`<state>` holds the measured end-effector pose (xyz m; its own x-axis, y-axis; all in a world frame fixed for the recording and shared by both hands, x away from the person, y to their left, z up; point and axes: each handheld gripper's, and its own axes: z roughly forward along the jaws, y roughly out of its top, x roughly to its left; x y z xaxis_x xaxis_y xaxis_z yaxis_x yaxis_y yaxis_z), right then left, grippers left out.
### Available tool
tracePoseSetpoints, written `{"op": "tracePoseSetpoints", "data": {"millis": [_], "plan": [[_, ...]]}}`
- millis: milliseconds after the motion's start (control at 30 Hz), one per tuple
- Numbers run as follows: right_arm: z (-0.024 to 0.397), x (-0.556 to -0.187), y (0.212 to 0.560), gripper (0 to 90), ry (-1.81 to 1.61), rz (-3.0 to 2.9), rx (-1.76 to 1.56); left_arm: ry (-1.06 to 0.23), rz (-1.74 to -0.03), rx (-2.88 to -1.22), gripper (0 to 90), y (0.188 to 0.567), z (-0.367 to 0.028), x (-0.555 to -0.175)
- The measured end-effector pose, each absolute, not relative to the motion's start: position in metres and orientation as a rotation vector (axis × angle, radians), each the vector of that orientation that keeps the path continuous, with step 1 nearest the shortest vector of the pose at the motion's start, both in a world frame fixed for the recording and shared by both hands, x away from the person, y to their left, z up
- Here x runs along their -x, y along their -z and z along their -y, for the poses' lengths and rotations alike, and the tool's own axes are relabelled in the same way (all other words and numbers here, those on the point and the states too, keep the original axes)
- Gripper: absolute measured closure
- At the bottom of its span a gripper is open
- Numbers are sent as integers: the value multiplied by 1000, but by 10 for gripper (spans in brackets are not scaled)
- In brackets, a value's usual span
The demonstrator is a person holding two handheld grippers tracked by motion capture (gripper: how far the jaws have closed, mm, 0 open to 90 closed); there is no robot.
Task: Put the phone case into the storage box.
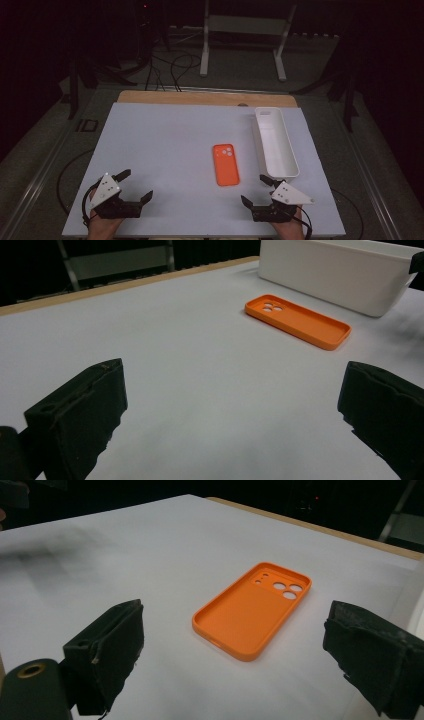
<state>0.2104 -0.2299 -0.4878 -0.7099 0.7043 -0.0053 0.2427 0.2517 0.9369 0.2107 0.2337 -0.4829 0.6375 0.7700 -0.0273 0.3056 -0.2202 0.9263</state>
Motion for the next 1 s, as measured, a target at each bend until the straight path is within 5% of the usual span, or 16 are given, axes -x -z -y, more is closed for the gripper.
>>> {"op": "tracePoseSetpoints", "data": {"millis": [1000], "plan": [[230, -210, 487, 94, -1473, -2077, -880, -565, -868, -1738, 1, 464, -233, -216]]}}
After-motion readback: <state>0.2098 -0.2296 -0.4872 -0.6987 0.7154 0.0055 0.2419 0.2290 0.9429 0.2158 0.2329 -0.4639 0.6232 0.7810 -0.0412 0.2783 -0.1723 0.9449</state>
